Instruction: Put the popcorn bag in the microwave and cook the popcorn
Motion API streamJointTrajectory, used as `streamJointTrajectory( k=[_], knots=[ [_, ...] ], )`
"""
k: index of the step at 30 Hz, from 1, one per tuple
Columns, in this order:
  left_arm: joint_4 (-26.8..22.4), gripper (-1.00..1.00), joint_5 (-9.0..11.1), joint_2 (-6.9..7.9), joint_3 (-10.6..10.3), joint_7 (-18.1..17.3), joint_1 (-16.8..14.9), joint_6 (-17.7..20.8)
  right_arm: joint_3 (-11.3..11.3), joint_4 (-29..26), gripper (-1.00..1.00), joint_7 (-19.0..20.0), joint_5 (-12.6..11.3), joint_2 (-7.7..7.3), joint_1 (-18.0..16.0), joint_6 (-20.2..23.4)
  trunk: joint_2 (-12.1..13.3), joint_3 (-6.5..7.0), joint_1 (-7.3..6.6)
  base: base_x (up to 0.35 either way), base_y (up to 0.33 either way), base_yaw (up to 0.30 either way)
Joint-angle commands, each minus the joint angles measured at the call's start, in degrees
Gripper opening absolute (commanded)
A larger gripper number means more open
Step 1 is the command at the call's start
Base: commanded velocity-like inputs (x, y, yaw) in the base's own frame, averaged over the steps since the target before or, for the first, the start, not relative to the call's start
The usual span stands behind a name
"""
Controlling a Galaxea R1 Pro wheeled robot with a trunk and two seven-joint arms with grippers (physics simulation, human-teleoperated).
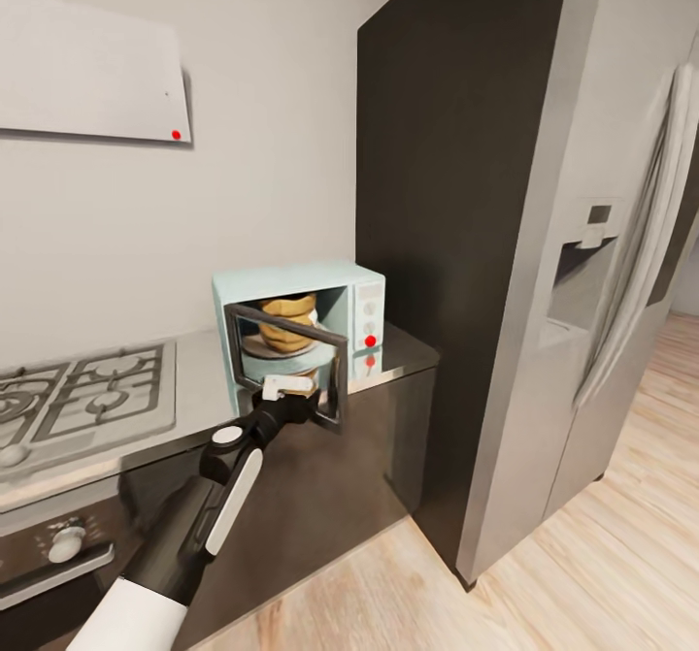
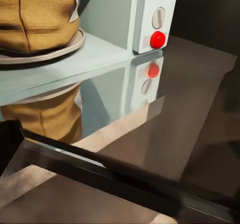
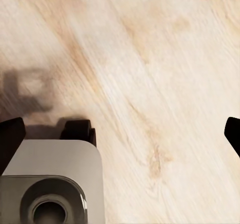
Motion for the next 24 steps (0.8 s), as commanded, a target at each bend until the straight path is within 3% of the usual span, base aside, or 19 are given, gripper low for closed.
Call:
streamJointTrajectory(
  k=[1, 9, 19, 22, 24],
  knots=[
    [0.1, 1.0, 0.5, -0.18, 0.0, 0.3, 0.0, 0.3, -0.5, 0.1, 1.0, 0.1, 0.5, -0.02, -0.1, -0.1, 0.0, -0.07, 0.02, 0.207, 0.0, 0.0],
    [3.7, 1.0, 0.3, -3.69, -0.4, 0.3, 0.0, 0.1, -0.5, 0.1, 1.0, 0.1, 0.6, 0.11, -0.1, -0.1, 0.0, -0.07, 0.02, 0.207, 0.0, 0.0],
    [4.3, 1.0, 0.3, -4.24, -0.5, 0.5, 0.0, 0.1, -0.6, 0.1, 1.0, 0.1, 0.6, 0.0, -0.1, -0.1, 0.0, -0.07, 0.02, 0.21, 0.0, 0.0],
    [6.5, 1.0, -0.1, -6.17, -0.7, 0.8, 0.0, 0.0, -0.6, 0.1, 1.0, 0.1, 0.6, -0.06, -0.1, -0.2, 0.0, -0.07, 0.02, 0.233, 0.0, 0.0],
    [7.6, 1.0, -0.2, -6.64, -0.9, 0.8, 0.0, -0.1, -0.6, 0.1, 1.0, 0.1, 0.6, -0.08, -0.1, -0.2, 0.0, -0.07, 0.02, 0.237, 0.0, 0.0]
  ],
)
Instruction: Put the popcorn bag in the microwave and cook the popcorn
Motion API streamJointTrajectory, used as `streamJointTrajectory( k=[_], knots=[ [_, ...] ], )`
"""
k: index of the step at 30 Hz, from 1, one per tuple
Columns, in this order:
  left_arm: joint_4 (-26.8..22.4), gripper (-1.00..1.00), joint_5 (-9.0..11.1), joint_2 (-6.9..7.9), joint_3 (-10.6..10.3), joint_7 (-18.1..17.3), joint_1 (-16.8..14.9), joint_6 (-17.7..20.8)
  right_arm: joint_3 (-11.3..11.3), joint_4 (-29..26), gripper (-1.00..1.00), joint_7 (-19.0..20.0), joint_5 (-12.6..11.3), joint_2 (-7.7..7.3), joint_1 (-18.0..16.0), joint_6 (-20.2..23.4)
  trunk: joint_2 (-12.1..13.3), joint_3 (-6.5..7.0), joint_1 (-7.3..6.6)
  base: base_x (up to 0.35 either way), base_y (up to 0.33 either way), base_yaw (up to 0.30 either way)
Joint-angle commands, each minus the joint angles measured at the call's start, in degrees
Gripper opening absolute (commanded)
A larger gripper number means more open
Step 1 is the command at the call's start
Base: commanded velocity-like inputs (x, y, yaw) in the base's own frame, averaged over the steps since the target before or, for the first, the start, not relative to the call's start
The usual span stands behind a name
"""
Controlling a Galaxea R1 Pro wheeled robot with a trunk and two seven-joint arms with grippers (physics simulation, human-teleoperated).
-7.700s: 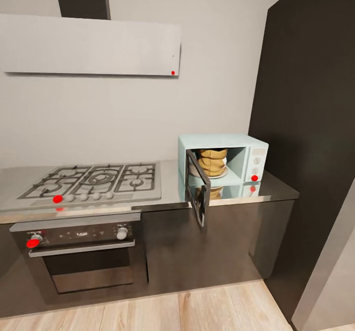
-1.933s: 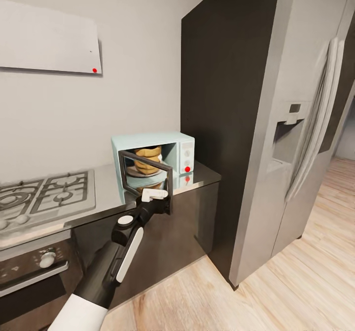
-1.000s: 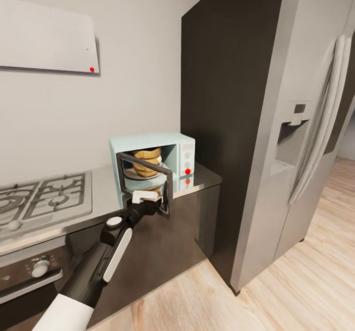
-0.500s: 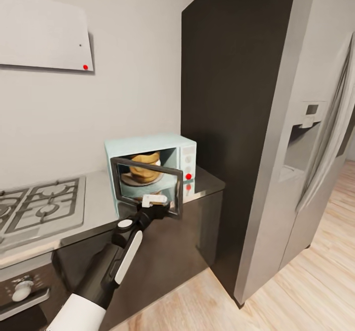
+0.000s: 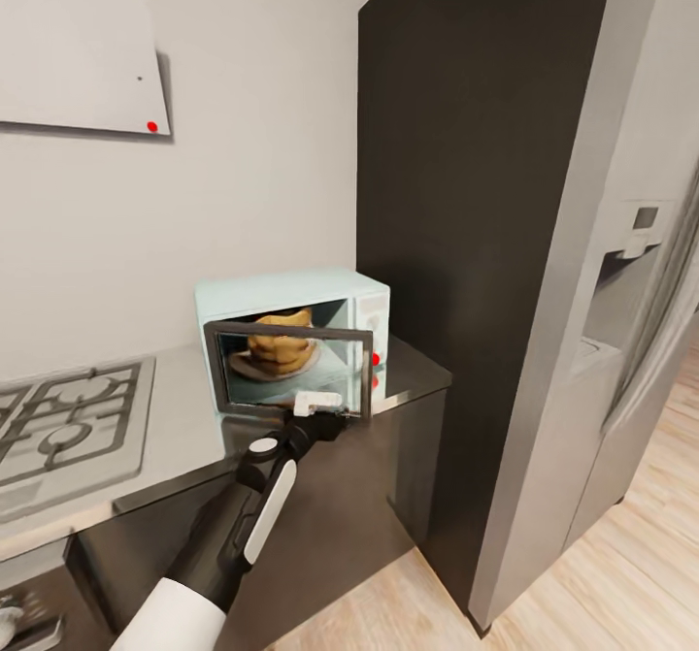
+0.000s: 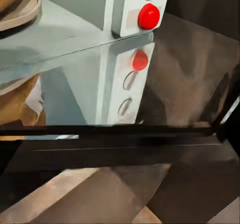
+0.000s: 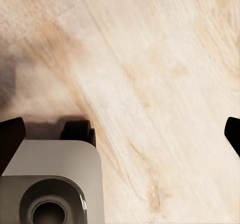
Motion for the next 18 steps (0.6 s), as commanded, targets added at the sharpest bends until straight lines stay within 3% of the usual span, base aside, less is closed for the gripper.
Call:
streamJointTrajectory(
  k=[1, 18],
  knots=[
    [0.2, 1.0, 0.6, -0.08, -0.1, 0.4, 0.0, 0.2, -0.5, 0.1, 1.0, 0.1, 0.5, -0.04, -0.1, -0.1, 0.0, -0.07, 0.02, 0.239, 0.0, 0.0],
    [0.6, 1.0, 0.6, -0.48, -0.3, 0.5, 0.0, -0.2, -0.4, 0.1, 1.0, 0.2, 0.5, 0.13, -0.1, 0.0, 0.0, -0.07, 0.02, 0.24, 0.0, 0.0]
  ],
)
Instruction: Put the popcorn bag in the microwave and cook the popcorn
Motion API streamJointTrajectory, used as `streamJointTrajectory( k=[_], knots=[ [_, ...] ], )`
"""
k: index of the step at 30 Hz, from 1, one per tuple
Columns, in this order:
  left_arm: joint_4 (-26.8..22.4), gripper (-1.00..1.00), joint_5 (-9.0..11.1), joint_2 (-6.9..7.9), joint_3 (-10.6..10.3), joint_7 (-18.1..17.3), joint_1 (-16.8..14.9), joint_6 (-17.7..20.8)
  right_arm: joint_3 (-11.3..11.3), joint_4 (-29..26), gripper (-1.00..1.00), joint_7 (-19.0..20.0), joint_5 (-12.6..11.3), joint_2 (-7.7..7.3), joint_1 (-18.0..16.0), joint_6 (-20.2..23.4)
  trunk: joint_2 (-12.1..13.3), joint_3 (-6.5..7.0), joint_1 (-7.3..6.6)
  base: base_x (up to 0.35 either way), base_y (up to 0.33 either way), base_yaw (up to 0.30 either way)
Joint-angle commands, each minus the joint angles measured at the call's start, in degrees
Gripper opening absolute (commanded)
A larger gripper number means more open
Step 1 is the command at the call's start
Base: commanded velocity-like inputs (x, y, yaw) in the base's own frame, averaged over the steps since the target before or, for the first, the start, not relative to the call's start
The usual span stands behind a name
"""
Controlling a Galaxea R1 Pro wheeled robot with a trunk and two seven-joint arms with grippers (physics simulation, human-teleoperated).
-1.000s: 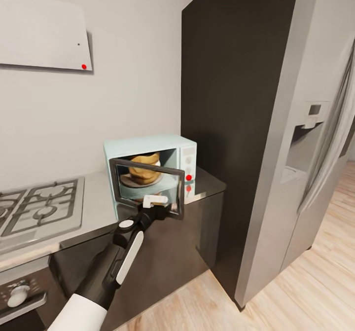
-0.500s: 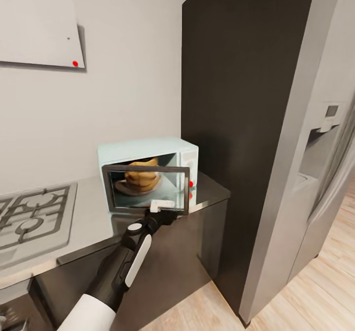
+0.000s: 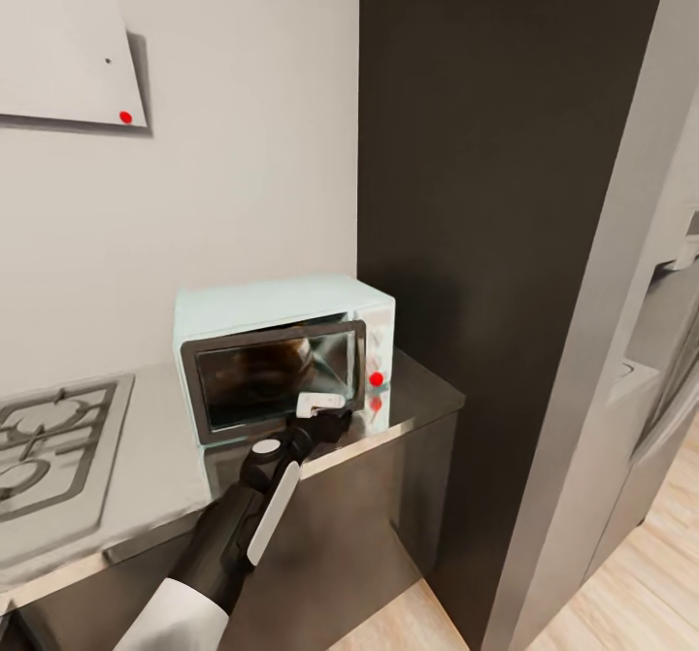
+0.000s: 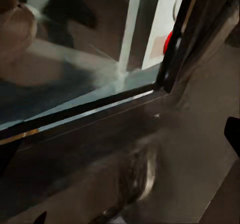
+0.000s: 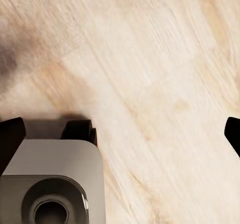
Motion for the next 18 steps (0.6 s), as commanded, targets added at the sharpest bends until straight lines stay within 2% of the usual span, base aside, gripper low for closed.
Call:
streamJointTrajectory(
  k=[1, 8, 11, 14, 18],
  knots=[
    [-0.1, 1.0, 0.6, 0.01, -0.1, 0.4, 0.0, 0.1, -0.5, 0.1, 1.0, 0.1, 0.5, -0.04, -0.1, -0.1, 0.0, -0.06, 0.02, 0.241, 0.0, 0.0],
    [-0.2, 1.0, 0.6, 0.1, -0.1, 0.4, 0.0, -0.1, -0.5, 0.1, 1.0, 0.1, 0.5, -0.04, -0.1, -0.1, 0.0, -0.06, 0.02, 0.239, 0.0, 0.0],
    [-0.6, 1.0, 0.6, 0.11, 0.0, 0.4, 0.0, -0.2, -0.5, 0.1, 1.0, 0.1, 0.5, -0.1, -0.1, -0.1, 0.0, -0.06, 0.02, 0.108, 0.0, 0.0],
    [-1.0, 1.0, 0.6, 0.12, 0.1, 0.5, 0.0, -0.1, -0.5, 0.1, 1.0, 0.1, 0.5, -0.13, -0.1, -0.2, 0.0, -0.06, 0.02, -0.026, 0.0, 0.0],
    [-1.1, 1.0, 0.6, 0.06, -0.2, 0.5, 0.0, -0.1, -0.5, 0.1, 1.0, 0.1, 0.5, -0.23, -0.1, -0.2, 0.0, -0.06, 0.02, -0.291, 0.0, 0.0]
  ],
)
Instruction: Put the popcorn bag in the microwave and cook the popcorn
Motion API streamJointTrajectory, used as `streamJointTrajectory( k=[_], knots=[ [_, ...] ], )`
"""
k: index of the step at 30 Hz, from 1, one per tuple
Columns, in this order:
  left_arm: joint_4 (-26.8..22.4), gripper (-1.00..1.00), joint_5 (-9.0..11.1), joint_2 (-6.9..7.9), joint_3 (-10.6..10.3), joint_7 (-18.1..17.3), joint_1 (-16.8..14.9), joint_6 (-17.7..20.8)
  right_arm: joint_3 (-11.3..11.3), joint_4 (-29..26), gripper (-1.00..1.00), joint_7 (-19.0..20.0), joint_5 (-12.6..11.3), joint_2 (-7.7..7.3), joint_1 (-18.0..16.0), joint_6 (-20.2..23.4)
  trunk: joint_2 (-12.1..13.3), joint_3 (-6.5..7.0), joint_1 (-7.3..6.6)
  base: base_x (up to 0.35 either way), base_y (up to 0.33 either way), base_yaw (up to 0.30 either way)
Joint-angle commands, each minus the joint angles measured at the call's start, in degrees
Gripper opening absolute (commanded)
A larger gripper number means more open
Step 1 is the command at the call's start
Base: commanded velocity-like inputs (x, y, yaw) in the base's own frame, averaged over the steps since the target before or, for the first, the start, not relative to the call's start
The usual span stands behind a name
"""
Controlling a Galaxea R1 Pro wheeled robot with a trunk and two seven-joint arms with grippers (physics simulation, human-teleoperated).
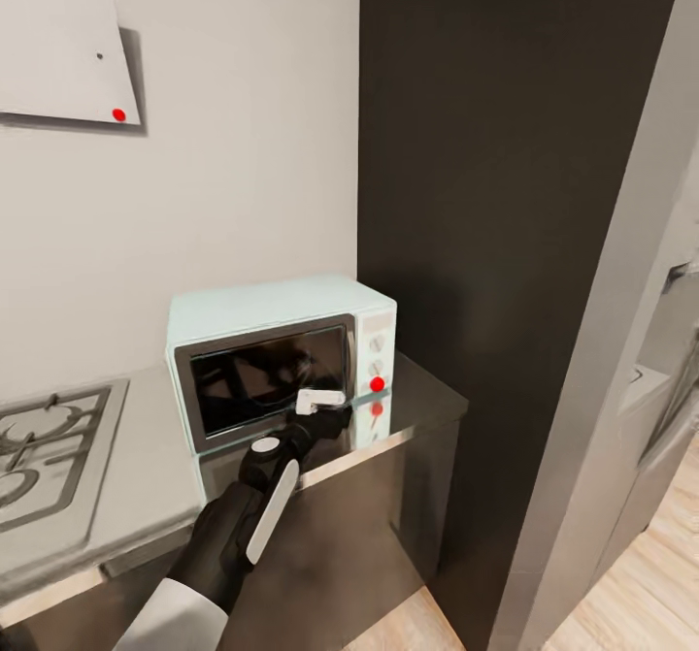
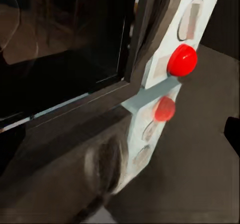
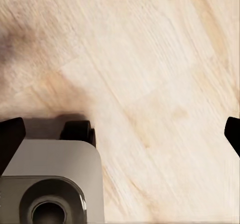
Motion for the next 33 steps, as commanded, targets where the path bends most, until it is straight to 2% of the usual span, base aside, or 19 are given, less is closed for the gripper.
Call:
streamJointTrajectory(
  k=[1, 4, 6, 16, 19, 20, 21, 22, 24, 25, 26, 27, 28, 29, 31, 33],
  knots=[
    [-0.3, 1.0, 0.6, -0.02, -0.4, 0.4, 0.0, 0.3, -0.5, 0.1, 1.0, 0.1, 0.5, -0.01, -0.1, -0.4, 0.0, -0.06, -0.04, -0.341, 0.0, 0.0],
    [-1.4, 1.0, 0.6, -0.03, -2.8, 0.5, 0.0, 0.3, -0.5, 0.1, 1.0, 0.1, 0.5, 0.05, -0.1, -0.5, 0.0, -0.06, -0.04, -0.343, 0.0, 0.0],
    [-1.6, 1.0, 0.7, -0.03, -3.7, 0.5, 0.0, 0.3, -0.4, 0.1, 1.0, 0.1, 0.5, 0.11, -0.1, -0.5, 0.0, -0.06, -0.04, -0.344, 0.0, 0.0],
    [-1.6, 1.0, 1.3, -0.42, -4.3, 0.3, 0.0, 0.5, -0.5, 0.1, 1.0, 0.1, 0.5, -0.13, -0.1, -0.4, 0.0, -0.06, -0.04, -0.344, 0.0, 0.0],
    [2.4, 1.0, 3.1, -0.44, -4.4, 0.3, 0.0, 0.6, -0.5, 0.1, 1.0, 0.1, 0.5, -0.08, -0.1, -0.2, 0.0, -0.06, -0.04, -0.344, 0.0, 0.0],
    [5.5, 1.0, 4.1, -0.44, -4.3, 0.3, 0.0, 0.8, -0.4, 0.1, 1.0, 0.1, 0.5, 0.02, -0.1, -0.1, 0.0, -0.06, -0.04, -0.344, 0.0, 0.0],
    [17.3, 1.0, 8.6, -0.44, -4.2, 0.3, 0.0, 0.9, -0.4, 0.2, 1.0, 0.0, 0.5, 0.22, 0.0, -0.1, 0.0, -0.06, -0.04, -0.345, 0.0, 0.0],
    [20.5, 1.0, 10.0, -0.44, -4.2, 0.2, 0.0, 0.7, -0.4, 0.2, 1.0, 0.0, 0.5, 0.23, 0.1, -0.1, 0.0, -0.06, -0.04, -0.345, 0.0, 0.0],
    [31.7, 1.0, 14.8, -0.44, -4.2, 0.1, 0.0, -0.6, -0.4, 0.2, 1.0, 0.0, 0.5, 0.3, 0.1, -0.1, 0.0, -0.06, -0.04, -0.345, 0.0, 0.0],
    [35.2, 1.0, 16.5, -0.44, -4.2, 0.1, 0.0, -1.8, -0.4, 0.2, 1.0, 0.0, 0.5, 0.31, 0.1, -0.1, 0.0, -0.06, -0.04, -0.346, 0.0, 0.0],
    [45.3, 1.0, 19.9, -0.44, -4.1, -0.1, 0.0, -7.1, -0.4, 0.2, 1.0, 0.0, 0.5, 0.32, 0.1, -0.1, 0.0, -0.06, -0.04, -0.346, 0.0, 0.0],
    [54.7, 1.0, 21.2, -0.44, -4.1, -0.2, 0.0, -11.9, -0.4, 0.2, 1.0, 0.0, 0.5, 0.34, 0.1, 0.0, 0.0, -0.06, -0.04, -0.346, 0.0, 0.0],
    [61.1, 1.0, 21.7, -0.44, -4.1, -0.4, 0.0, -15.0, -0.4, 0.2, 1.0, 0.0, 0.5, 0.38, 0.1, 0.0, 0.0, -0.06, -0.04, -0.346, 0.0, 0.0],
    [64.6, 1.0, 22.1, -0.44, -4.0, -0.7, 0.0, -17.3, -0.4, 0.2, 1.0, 0.0, 0.5, 0.4, 0.1, 0.0, 0.0, -0.06, -0.04, -0.346, 0.0, 0.0],
    [67.0, 1.0, 22.4, -0.44, -3.8, -0.9, 1.6, -19.1, -0.4, 0.2, 1.0, 0.0, 0.5, 0.41, 0.1, 0.0, 0.0, -0.06, -0.04, -0.346, 0.0, 0.0],
    [67.8, 1.0, 22.5, -0.44, -3.8, -1.0, 5.5, -19.8, -0.4, 0.2, 1.0, 0.0, 0.5, 0.41, 0.1, 0.0, 0.0, -0.06, -0.04, -0.347, 0.0, 0.0]
  ],
)
